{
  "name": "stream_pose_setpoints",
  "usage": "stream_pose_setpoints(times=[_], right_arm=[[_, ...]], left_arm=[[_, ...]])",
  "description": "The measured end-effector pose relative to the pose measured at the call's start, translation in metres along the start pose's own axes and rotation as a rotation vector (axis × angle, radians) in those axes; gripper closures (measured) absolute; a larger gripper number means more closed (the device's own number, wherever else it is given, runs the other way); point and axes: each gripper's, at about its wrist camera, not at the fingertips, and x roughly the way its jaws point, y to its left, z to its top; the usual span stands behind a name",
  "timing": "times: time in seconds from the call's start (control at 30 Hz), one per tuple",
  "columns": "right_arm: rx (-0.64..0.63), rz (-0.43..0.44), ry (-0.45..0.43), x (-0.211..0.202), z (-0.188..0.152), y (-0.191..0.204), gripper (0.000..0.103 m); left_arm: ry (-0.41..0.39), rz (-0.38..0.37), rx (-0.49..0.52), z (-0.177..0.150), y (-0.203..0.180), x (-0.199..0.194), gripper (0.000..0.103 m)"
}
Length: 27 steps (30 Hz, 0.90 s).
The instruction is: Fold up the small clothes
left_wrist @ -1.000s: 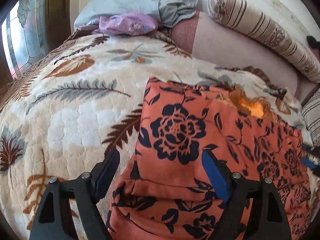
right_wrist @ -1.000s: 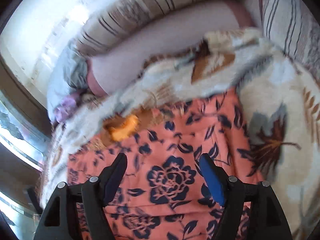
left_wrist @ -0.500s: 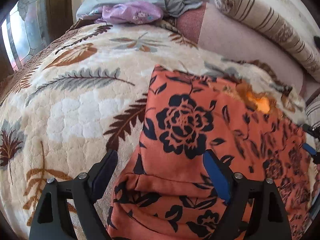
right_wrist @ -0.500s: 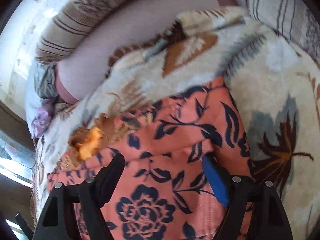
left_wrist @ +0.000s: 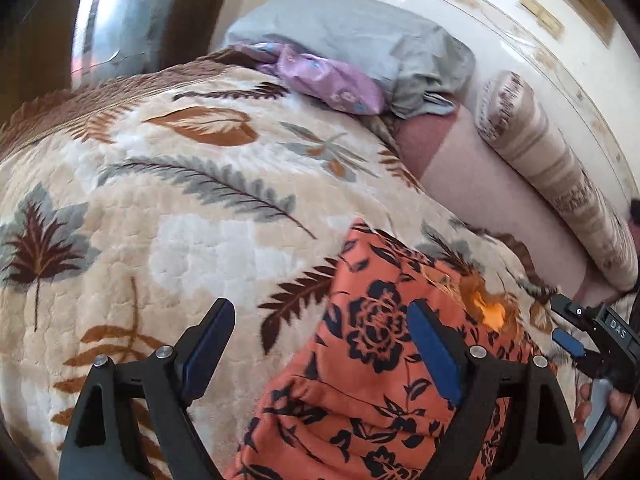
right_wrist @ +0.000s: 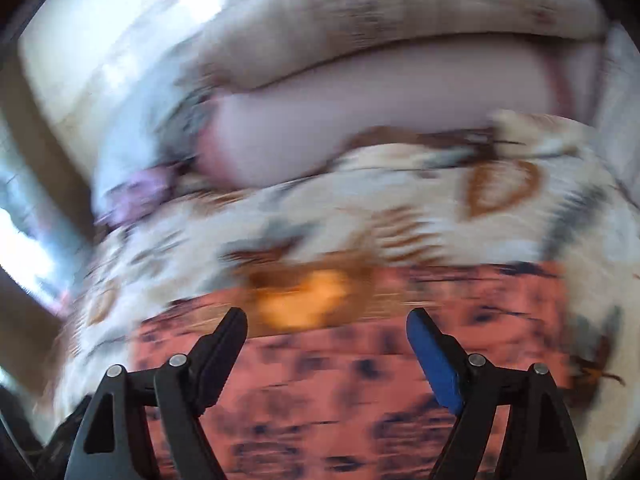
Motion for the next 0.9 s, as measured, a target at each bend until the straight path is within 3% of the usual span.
stream_pose_setpoints(times=[0.07, 0.13, 0.27, 0.33, 0.4, 0.47, 0.57, 0.67, 0.73, 0.9], right_arm=[[-0.034, 0.169, 0.097, 0.03, -0.003, 0.049, 0.018], [-0.025, 0.276, 0.171, 0.055, -0.014, 0.082, 0.018], [0.036, 0.408, 0.274, 0.11, -0.032, 0.128, 0.018], [0.064, 0.409, 0.314, 0.142, -0.038, 0.133, 0.018], [0.102, 0.32, 0.319, 0.162, -0.041, 0.125, 0.019], [0.141, 0.338, 0.281, 0.154, -0.037, 0.125, 0.017], [0.103, 0.387, 0.243, 0.137, -0.029, 0.14, 0.018], [0.109, 0.379, 0.309, 0.161, -0.034, 0.14, 0.018], [0.157, 0.388, 0.282, 0.171, -0.038, 0.131, 0.018], [0.141, 0.466, 0.218, 0.139, -0.034, 0.142, 0.018]], left_arm=[[0.002, 0.042, -0.127, 0.003, 0.024, -0.002, 0.015], [0.004, 0.07, -0.241, 0.009, 0.047, -0.001, 0.015], [-0.014, 0.109, -0.307, 0.014, 0.065, -0.004, 0.015], [0.011, 0.094, -0.307, 0.015, 0.065, 0.0, 0.015], [0.043, 0.073, -0.304, 0.015, 0.065, 0.001, 0.015], [0.058, 0.06, -0.325, 0.015, 0.068, 0.0, 0.015], [0.032, 0.059, -0.365, 0.019, 0.074, -0.006, 0.015], [0.019, 0.063, -0.357, 0.02, 0.073, -0.008, 0.015], [0.029, 0.065, -0.345, 0.019, 0.074, -0.007, 0.015], [0.005, 0.081, -0.389, 0.02, 0.082, -0.01, 0.015]])
